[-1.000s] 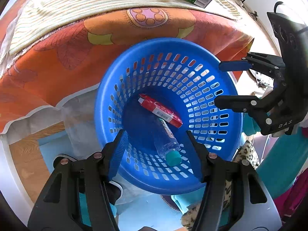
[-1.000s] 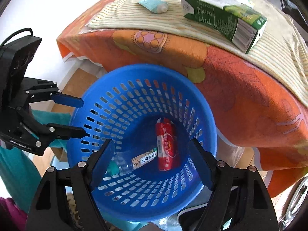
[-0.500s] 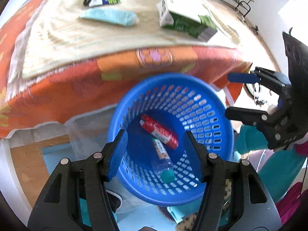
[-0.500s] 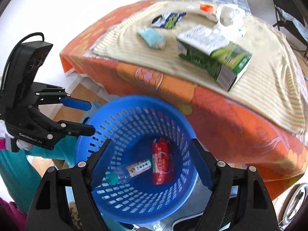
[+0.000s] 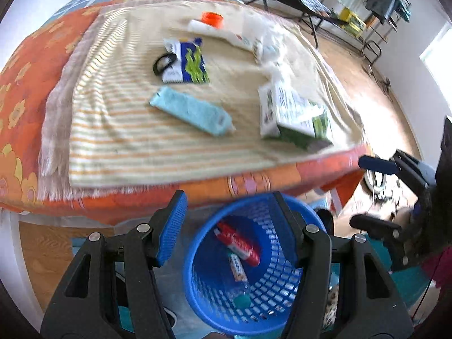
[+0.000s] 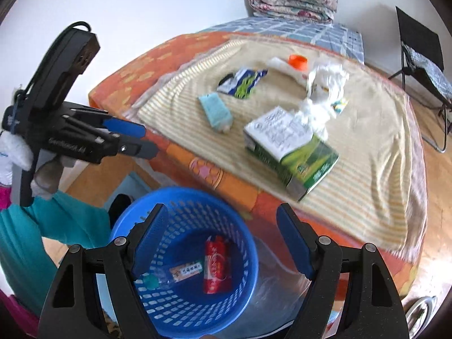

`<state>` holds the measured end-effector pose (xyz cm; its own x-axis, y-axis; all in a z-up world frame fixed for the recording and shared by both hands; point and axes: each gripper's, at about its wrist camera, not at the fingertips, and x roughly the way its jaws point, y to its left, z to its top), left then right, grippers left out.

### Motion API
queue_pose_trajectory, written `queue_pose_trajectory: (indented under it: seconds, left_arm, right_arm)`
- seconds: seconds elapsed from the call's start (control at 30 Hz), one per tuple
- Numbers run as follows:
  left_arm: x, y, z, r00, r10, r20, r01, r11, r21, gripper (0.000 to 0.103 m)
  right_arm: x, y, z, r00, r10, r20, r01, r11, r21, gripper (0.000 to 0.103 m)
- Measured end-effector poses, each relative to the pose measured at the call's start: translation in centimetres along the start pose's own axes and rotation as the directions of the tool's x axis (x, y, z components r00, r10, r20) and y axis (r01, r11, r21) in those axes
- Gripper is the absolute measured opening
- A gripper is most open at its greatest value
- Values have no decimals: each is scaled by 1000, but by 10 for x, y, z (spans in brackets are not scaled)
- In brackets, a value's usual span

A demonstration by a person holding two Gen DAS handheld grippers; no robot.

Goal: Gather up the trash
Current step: 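Move both tools back over the bed toward the remaining trash, then grasp the light-blue tube with the left tool while the right tool grasps the white milk carton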

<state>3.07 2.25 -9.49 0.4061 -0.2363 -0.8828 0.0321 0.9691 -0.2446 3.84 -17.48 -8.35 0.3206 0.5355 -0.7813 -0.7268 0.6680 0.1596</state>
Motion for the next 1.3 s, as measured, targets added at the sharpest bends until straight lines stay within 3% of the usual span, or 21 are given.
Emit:
queue_pose_trajectory:
  seconds: [0.17,0.27,0.4,0.67,0.87,1.3]
  left_arm:
    - [4,8,24,1000,6,22,-4,998,-62,63]
    - [7,12,39,999,25,36,-22,995,-95,71]
    - [13,20,58,998,44,44,-38,991,-131,71]
    - [41,38,80,1000,12,-3,-12,963,-270,71]
    - [69,39,87,997,20,-77,-43,950,-310,71]
    - [114,20,112,987,97,-124,-126,961,-247,71]
  right_arm:
    - [-5,-13,21,1000,1,24,-1,1000,12,79]
    - [-7,-23,32,999,-26,34,26,1000,-10,79]
    - [-5,-42,45,999,-39,30,40,999,-14,79]
    - [11,-70,65,1000,-7,-5,7,1000,-22,79]
    - [34,-75,68,998,18,-64,-21,999,-36,79]
    - [64,-77,70,991,-27,-129,15,995,-95,79]
